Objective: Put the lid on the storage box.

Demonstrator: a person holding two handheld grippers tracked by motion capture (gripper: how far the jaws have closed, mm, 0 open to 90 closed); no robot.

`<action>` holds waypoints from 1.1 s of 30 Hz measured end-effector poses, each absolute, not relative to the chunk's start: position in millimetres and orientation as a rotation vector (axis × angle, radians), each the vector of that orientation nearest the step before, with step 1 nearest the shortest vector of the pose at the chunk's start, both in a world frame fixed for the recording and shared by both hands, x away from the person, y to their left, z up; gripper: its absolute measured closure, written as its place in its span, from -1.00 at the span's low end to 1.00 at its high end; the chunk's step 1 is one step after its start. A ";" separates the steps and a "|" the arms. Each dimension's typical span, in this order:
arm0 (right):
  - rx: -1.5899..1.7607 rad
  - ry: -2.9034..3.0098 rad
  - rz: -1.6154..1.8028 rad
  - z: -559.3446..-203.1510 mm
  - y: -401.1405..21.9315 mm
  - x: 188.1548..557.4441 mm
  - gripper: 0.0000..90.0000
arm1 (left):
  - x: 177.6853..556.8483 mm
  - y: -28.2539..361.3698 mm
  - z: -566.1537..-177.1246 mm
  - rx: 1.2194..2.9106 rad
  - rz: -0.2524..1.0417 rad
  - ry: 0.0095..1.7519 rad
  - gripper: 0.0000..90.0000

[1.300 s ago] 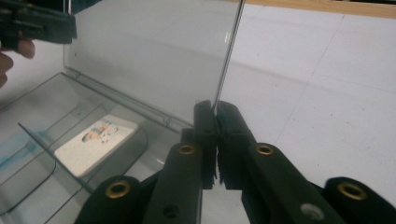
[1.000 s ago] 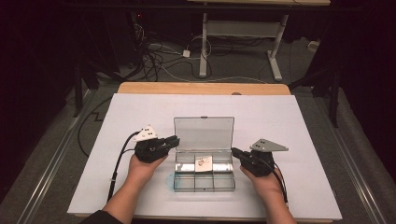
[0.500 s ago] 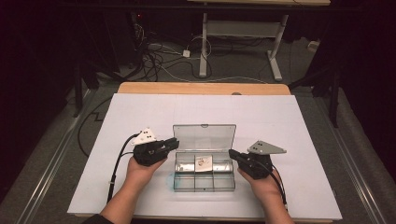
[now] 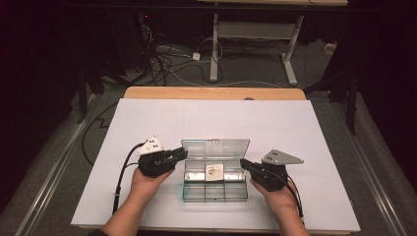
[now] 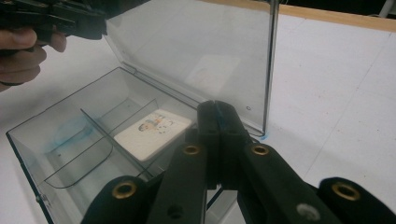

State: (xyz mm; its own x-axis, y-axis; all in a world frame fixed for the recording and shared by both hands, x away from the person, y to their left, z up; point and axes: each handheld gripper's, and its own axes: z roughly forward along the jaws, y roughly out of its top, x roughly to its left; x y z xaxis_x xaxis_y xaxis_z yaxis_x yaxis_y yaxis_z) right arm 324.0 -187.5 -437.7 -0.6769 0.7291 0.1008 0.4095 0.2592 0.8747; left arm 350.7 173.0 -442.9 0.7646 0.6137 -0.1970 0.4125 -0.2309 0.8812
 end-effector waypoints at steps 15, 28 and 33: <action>1.037 2.239 1.387 -437.8 -186.7 321.8 1.00 | 341.4 171.8 -444.0 1.899 0.240 0.779 0.63; 1.050 2.245 1.381 -440.0 -190.2 319.9 1.00 | 331.6 171.1 -447.5 1.917 0.232 0.777 0.59; 1.052 2.245 1.384 -439.9 -191.2 318.7 1.00 | 327.8 170.8 -449.1 1.932 0.234 0.774 0.57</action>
State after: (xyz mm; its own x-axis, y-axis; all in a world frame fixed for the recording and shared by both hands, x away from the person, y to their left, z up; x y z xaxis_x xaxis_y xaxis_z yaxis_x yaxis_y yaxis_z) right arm 318.7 -191.2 -439.9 -0.6865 0.7175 0.1180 0.4276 0.2672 0.8636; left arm 327.8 170.8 -449.1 0.7762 0.6082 -0.1658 0.4150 -0.2950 0.8607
